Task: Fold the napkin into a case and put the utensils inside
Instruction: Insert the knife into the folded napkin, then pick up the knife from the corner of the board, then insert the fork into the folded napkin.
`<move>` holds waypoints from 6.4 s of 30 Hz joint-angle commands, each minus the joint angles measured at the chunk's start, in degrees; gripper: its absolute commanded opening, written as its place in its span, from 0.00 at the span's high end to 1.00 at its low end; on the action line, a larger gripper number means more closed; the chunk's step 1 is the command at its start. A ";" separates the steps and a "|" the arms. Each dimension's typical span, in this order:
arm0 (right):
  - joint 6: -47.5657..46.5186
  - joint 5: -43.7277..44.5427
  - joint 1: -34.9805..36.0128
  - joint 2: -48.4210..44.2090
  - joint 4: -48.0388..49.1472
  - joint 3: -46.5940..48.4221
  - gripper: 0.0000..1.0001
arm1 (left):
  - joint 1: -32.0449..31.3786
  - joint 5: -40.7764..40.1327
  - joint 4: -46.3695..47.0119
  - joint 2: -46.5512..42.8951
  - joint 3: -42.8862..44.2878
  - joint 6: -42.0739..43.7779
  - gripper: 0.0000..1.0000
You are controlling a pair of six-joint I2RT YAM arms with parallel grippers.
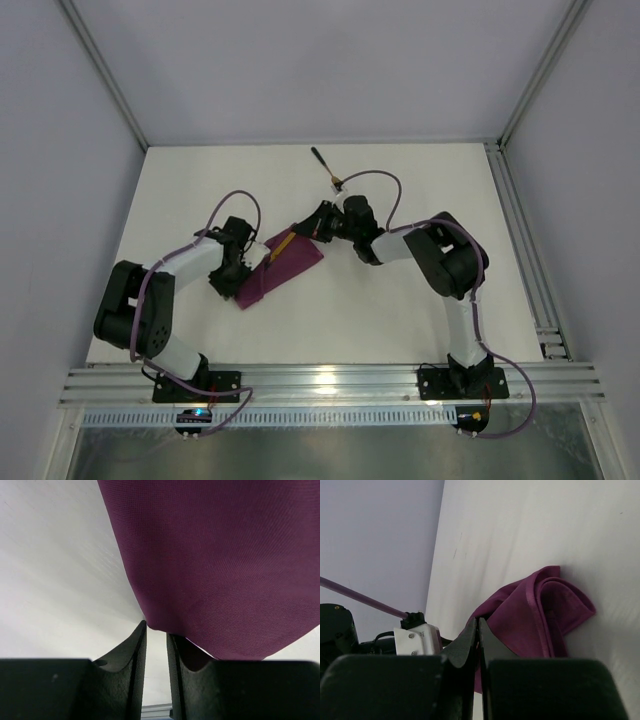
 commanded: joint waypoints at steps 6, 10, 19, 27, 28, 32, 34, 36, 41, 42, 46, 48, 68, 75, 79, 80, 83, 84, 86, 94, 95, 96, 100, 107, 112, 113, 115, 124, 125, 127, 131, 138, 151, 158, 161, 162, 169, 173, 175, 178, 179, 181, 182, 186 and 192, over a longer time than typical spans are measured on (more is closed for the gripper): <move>1.17 6.16 3.83 2.86 5.41 1.47 0.96 | 0.37 2.07 3.12 -2.24 -0.44 0.20 0.77; 0.99 5.99 4.01 4.88 4.00 2.27 0.96 | 0.29 1.89 3.30 -2.42 -0.52 0.11 0.77; -2.26 4.40 4.10 6.12 -1.71 4.73 0.96 | 0.37 1.89 3.56 -2.77 -0.61 0.20 0.77; -11.63 7.82 4.10 -0.81 -11.45 4.73 0.60 | 0.37 0.57 2.43 -4.96 -0.26 0.64 0.73; -13.06 8.44 4.10 -3.17 -14.86 4.99 0.57 | 0.37 0.57 1.99 -5.84 -0.09 0.72 0.72; -22.01 10.29 3.93 -9.15 -27.35 10.33 0.28 | 0.37 0.48 -0.47 -7.95 1.40 1.51 0.68; -27.45 11.78 2.96 -11.19 -35.96 13.24 0.25 | 0.37 0.48 -2.32 -8.74 2.02 1.69 0.66; -30.28 12.40 1.56 -13.48 -43.41 18.07 0.22 | 0.37 0.48 -3.64 -9.18 3.07 1.69 0.64; -38.20 16.17 -5.91 -8.75 -59.26 35.78 0.22 | 0.46 0.22 -6.10 -10.06 4.83 1.43 0.59; -39.25 17.48 -6.88 -4.65 -63.72 38.80 0.23 | 0.55 0.13 -6.36 -9.98 5.36 1.25 0.59; -42.25 22.06 -10.31 9.34 -77.01 59.97 0.24 | 0.99 -0.75 -6.45 -9.01 6.68 0.99 0.57; -39.80 21.55 -12.06 14.29 -80.72 69.22 0.24 | 1.43 -0.83 -6.02 -8.13 7.21 0.81 0.58; 3.80 10.90 -16.82 16.58 -40.56 38.66 0.45 | 1.52 1.36 -5.14 -7.52 7.30 0.29 0.57; 7.14 12.40 -15.59 17.19 -39.51 37.52 0.48 | 1.52 2.07 -5.05 -7.87 7.04 0.20 0.57; 8.90 13.72 -15.41 17.63 -38.81 36.37 0.54 | 1.52 1.98 -5.05 -8.04 6.60 0.37 0.58; 9.60 14.33 -15.41 17.89 -38.72 36.28 0.56 | 1.52 1.98 -5.05 -8.22 6.51 0.29 0.58; 10.48 15.30 -15.41 18.60 -38.80 36.55 0.59 | 1.52 1.98 -5.14 -8.39 6.16 0.37 0.58; 10.66 15.47 -15.41 18.86 -38.98 36.81 0.59 | 1.52 1.98 -5.14 -8.48 6.16 0.46 0.57; 11.71 16.26 -15.41 19.04 -38.72 36.90 0.60 | 1.52 1.98 -5.05 -8.57 5.98 0.64 0.57; 12.07 17.32 -15.50 20.09 -39.95 38.83 0.76 | 1.52 2.15 -5.05 -8.83 5.45 0.55 0.58; 12.42 17.32 -15.41 20.09 -39.77 38.66 0.78 | 1.52 2.33 -5.14 -8.83 5.54 0.55 0.58; 12.51 17.24 -15.50 20.01 -39.60 38.48 0.84 | 1.52 2.33 -5.14 -8.92 5.63 0.55 0.58; 11.46 17.59 -15.50 19.30 -38.98 37.43 0.96 | 1.52 2.51 -5.57 -9.27 5.72 0.55 0.58; -1.34 19.35 -15.76 11.49 -38.02 31.11 0.96 | 1.60 4.09 -6.37 -9.98 5.45 0.55 0.58; -13.13 14.17 -16.99 0.44 -35.38 25.04 0.96 | 1.87 5.58 -6.54 -10.68 4.75 0.55 0.58; -15.51 12.77 -17.34 -1.07 -35.81 23.82 0.96 | 1.96 5.67 -6.63 -10.85 4.40 0.55 0.58; -22.71 8.02 -17.78 -3.89 -38.62 23.02 0.96 | 2.13 5.67 -6.54 -11.29 3.96 0.64 0.58; -46.96 -5.78 -17.53 -13.48 -66.63 27.40 0.96 | 2.40 4.44 -5.05 -10.95 1.15 1.08 0.59; -48.74 -6.05 -17.09 -13.48 -69.19 28.71 0.96 | 2.48 4.35 -4.96 -10.86 0.89 1.16 0.60; -51.64 -7.45 -15.60 -14.53 -73.60 28.29 0.96 | 2.48 4.79 -4.87 -10.42 0.62 1.25 0.60; -58.05 -9.13 -12.79 -15.85 -80.19 27.41 0.96 | 2.48 5.49 -5.05 -9.63 0.62 1.43 0.60; -60.71 -10.62 -6.36 -14.89 -86.27 25.30 0.96 | 2.40 5.85 -4.87 -8.66 0.53 1.52 0.61; -59.13 -12.03 -3.28 -6.63 -86.79 30.21 0.96 | 2.40 5.85 -4.70 -8.31 0.35 1.60 0.62; -57.63 -13.53 -2.58 -3.20 -86.00 33.64 0.96 | 2.40 5.85 -4.52 -8.22 0.27 1.60 0.62; -57.46 -14.32 -2.32 -2.76 -86.09 34.35 0.96 | 2.40 5.85 -4.52 -8.22 0.36 1.60 0.62; -57.37 -13.88 -2.32 -2.85 -86.00 34.61 0.96 | 2.40 5.85 -4.52 -8.31 0.27 1.60 0.62; -57.19 -11.51 -2.40 0.04 -89.16 42.95 0.96 | 2.40 5.85 -4.43 -8.39 0.27 1.60 0.62; -59.12 -8.44 -2.40 3.65 -93.73 48.05 0.96 | 2.40 5.50 -4.43 -8.57 0.18 1.60 0.62; -60.88 -7.03 -2.49 5.49 -96.89 50.51 0.96 | 2.40 5.49 -4.43 -8.83 0.18 1.69 0.62; -63.25 -6.15 -2.93 6.12 -100.24 52.72 0.96 | 2.40 5.49 -4.43 -8.75 0.18 1.69 0.62; -63.34 -5.71 -3.02 5.51 -100.24 52.28 0.96 | 2.40 5.41 -4.43 -8.75 0.18 1.69 0.62; -63.61 -5.53 -3.98 4.54 -99.63 51.93 0.96 | 2.48 5.49 -4.35 -8.57 0.18 1.69 0.62; -63.52 -5.70 -4.33 3.75 -99.45 51.84 0.96 | 2.48 5.49 -4.35 -8.57 0.18 1.69 0.62; -63.52 -6.85 -6.27 2.61 -98.75 51.75 0.96 | 2.40 5.49 -4.26 -8.39 0.18 1.69 0.62; -63.08 -6.58 -7.59 4.18 -97.43 51.93 0.96 | 2.40 5.49 -4.26 -8.39 0.00 1.69 0.62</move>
